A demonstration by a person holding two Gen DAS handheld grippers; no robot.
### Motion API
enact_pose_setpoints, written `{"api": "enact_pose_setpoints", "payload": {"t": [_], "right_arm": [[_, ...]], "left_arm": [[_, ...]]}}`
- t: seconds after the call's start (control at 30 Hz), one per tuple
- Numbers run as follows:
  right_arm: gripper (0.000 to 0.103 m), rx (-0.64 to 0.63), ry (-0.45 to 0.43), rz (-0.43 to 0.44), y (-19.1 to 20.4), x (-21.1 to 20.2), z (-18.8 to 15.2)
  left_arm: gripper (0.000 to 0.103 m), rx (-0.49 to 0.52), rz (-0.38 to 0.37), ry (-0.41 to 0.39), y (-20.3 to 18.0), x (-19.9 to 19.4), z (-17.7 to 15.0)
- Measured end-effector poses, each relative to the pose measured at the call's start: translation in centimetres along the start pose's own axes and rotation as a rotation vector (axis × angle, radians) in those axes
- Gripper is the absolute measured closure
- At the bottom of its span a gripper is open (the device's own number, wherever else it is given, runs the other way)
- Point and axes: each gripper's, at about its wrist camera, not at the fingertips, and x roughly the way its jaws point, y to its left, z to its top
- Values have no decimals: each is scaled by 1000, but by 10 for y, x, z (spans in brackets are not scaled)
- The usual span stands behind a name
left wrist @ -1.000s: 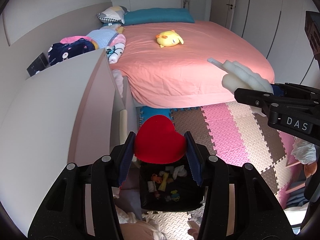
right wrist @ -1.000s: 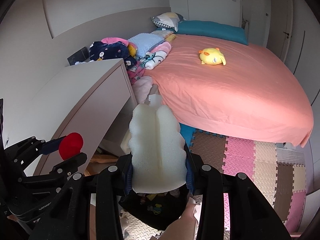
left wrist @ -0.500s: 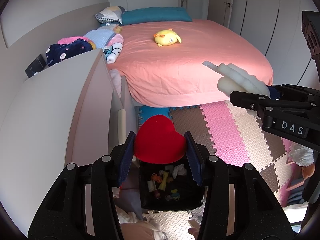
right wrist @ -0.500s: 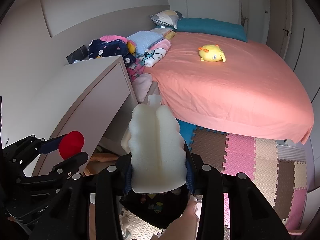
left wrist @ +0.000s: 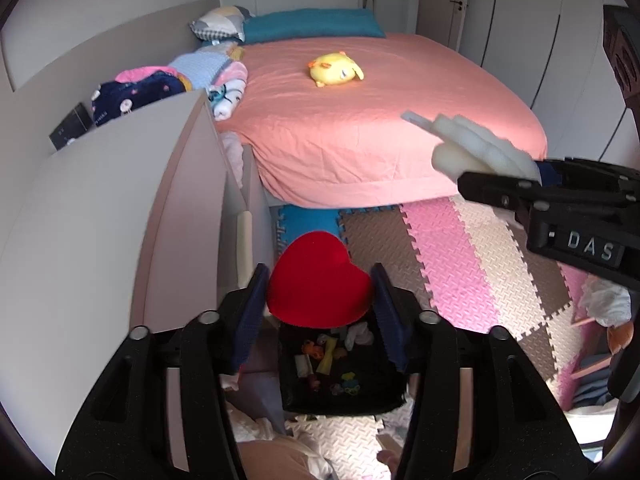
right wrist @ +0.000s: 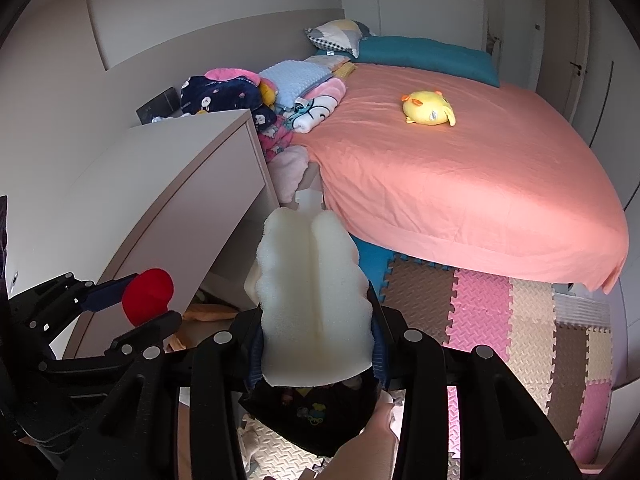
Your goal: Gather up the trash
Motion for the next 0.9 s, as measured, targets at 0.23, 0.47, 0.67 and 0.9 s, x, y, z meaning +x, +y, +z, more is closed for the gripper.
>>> {"api": "enact_pose_setpoints", "payload": {"t": [0.23,0.47,0.67,0.9], "right_arm": [[18,0,-49,13,4,-12,4],[16,-11,-50,10,10,-12,5],[16,-14,-50,7,11,-12,6],[16,-13,-49,6,10,-11,5]], "left_arm": [[7,-19,48,-40,10,-14,-7],[7,-53,53,-44,19,-18,-8],[7,-52,53,-42,21,-18,-8],[7,-52,61,-46,22,-18,-9]]}}
